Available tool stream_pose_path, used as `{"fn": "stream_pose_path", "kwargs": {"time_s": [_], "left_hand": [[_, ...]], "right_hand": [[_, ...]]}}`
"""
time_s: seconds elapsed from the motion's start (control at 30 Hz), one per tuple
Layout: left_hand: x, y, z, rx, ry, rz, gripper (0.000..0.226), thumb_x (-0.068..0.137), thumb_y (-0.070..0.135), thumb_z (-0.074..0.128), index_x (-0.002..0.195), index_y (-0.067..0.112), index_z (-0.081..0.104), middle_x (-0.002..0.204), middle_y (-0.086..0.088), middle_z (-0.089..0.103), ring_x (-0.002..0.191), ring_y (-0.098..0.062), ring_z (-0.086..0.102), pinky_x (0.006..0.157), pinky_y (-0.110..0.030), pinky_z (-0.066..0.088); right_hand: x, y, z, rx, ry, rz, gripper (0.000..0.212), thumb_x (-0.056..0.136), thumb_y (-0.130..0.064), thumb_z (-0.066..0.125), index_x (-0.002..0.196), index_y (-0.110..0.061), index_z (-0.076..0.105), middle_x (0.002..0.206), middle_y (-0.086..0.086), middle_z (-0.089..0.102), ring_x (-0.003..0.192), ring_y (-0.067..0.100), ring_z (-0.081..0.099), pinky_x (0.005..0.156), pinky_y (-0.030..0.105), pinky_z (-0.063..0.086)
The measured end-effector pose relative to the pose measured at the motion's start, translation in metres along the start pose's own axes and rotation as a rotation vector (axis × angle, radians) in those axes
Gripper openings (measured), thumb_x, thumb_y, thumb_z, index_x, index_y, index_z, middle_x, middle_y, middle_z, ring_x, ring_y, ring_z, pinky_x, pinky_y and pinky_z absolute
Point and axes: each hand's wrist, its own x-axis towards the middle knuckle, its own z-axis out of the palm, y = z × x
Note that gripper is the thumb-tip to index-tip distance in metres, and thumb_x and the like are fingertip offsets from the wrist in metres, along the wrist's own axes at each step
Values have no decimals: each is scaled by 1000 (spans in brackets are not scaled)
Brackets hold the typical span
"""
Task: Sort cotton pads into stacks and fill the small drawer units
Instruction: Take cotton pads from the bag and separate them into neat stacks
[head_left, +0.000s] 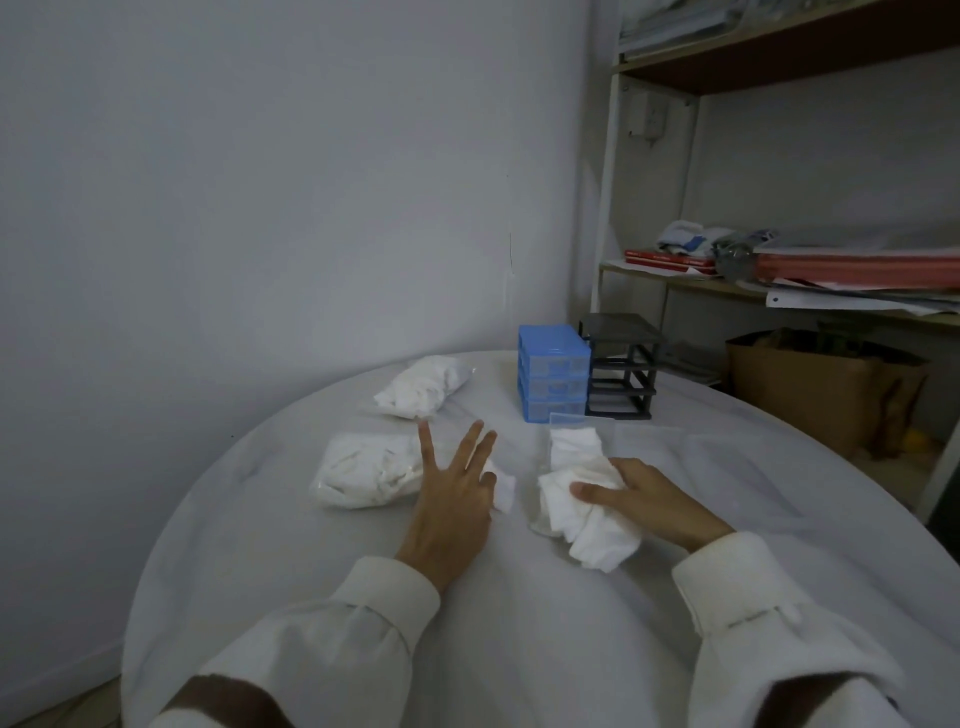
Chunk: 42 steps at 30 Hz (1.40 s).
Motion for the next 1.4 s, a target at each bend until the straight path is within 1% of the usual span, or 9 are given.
{"fn": "stream_pose_path", "kwargs": {"time_s": [0.2,0.47,0.67,0.83,0.97,1.1,1.2,1.3,1.4], "left_hand": [[2,6,-2,-66,117,-73,21,52,26,84,68,23,71,120,-8,65,123,-28,53,104,-67,-10],[8,14,0,-61,42,-188,31,40,15,88,65,20,69,113,-11,67,118,-36,56,103,-68,-5],[7,16,-3,-108,191,-37,23,53,9,80,69,20,67,104,-2,67,106,-21,50,107,-59,11],[4,19,-4,-474,236,-183,16,80,24,46,78,24,61,77,9,60,78,-14,57,97,-34,26],[1,16,-11,-930,176,-342,13,85,24,49,75,16,54,67,2,55,63,-16,50,64,-20,32],[2,18,-21,-1258,182,-537,19,88,23,48,75,9,49,60,0,50,50,-6,42,49,-16,31],[3,19,-22,-1402,174,-658,15,92,9,53,78,5,50,60,-4,54,50,-5,43,49,-18,35],[1,19,-17,-1525,124,-750,7,88,14,57,84,10,54,69,-14,66,63,-20,57,61,-39,49],[3,23,-16,-1664,50,-824,12,89,2,58,87,13,56,71,-4,70,70,-19,65,68,-35,55]], "right_hand": [[0,3,-4,31,-39,7,12,90,-26,59,95,-17,64,99,2,69,88,13,65,80,26,49],[-3,4,-6,-191,-71,-85,13,81,-23,71,73,-24,61,82,-3,63,71,4,54,65,8,39],[-4,3,-10,-122,9,-138,15,89,-16,61,75,-20,61,81,-3,63,74,7,55,60,6,39],[-5,2,-9,-59,72,-147,6,92,-16,58,86,-16,56,70,0,60,58,-1,50,52,8,36],[-5,-1,-11,61,70,-114,23,79,-17,73,93,-16,54,79,8,63,58,13,55,45,16,41],[-2,-1,-9,53,140,-185,22,71,-14,79,82,-19,60,84,5,68,72,18,62,63,17,49],[1,1,-7,128,211,-229,18,78,-9,73,83,-21,61,89,-1,65,84,24,62,76,28,50],[1,0,-7,254,251,-208,19,88,-3,59,86,-22,58,94,-3,60,84,15,58,69,21,48],[-2,-3,-6,312,251,-232,21,90,3,53,80,-16,59,90,-5,59,82,11,55,67,17,46]]}}
